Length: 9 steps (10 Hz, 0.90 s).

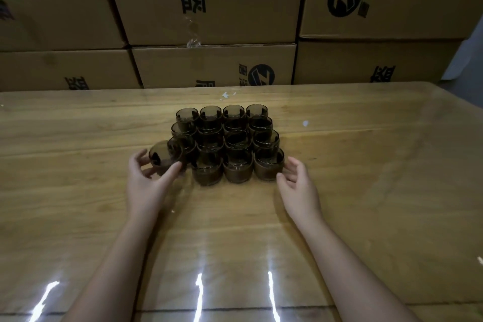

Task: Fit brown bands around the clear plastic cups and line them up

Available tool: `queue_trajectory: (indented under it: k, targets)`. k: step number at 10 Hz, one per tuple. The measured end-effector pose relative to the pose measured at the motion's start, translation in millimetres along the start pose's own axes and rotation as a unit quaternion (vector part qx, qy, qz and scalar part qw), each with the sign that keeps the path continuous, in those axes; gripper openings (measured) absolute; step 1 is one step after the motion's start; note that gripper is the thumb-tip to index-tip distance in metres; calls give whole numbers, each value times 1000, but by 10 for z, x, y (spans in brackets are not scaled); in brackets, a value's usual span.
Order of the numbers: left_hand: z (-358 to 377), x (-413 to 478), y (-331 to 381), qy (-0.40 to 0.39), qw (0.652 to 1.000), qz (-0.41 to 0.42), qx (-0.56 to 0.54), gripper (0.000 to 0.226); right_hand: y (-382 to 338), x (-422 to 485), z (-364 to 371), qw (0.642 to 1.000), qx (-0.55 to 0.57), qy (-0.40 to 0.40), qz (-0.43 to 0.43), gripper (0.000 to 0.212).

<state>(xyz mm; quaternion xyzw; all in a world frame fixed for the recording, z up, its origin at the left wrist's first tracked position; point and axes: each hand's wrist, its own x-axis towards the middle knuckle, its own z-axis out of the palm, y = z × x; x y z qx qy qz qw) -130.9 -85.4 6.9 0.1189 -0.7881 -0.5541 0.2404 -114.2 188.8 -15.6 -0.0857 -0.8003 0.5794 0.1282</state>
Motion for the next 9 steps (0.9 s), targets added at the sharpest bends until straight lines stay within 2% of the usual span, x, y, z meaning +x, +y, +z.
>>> queue_trajectory:
  k: [1, 2, 5, 7, 8, 9]
  targets:
    - [22, 7, -174, -38, 994, 1, 103, 72, 10, 10, 14, 1000, -25, -2, 2, 43]
    - [-3, 56, -240, -59, 988, 20, 139, 75, 14, 30, 13, 1000, -23, 8, 12, 40]
    - [-162, 138, -252, -168, 980, 6, 104, 74, 14, 46, -1, 999, -49, 13, 18, 36]
    - [-160, 95, -261, -150, 983, 32, 105, 63, -1, 36, -10, 998, -63, 14, 15, 36]
    - [-152, 42, -208, -147, 983, 23, 110, 66, -12, 25, -16, 998, -60, 17, 11, 36]
    - [-122, -115, -39, -140, 975, 26, 168, 84, -31, 11, -28, 998, -32, 50, 21, 33]
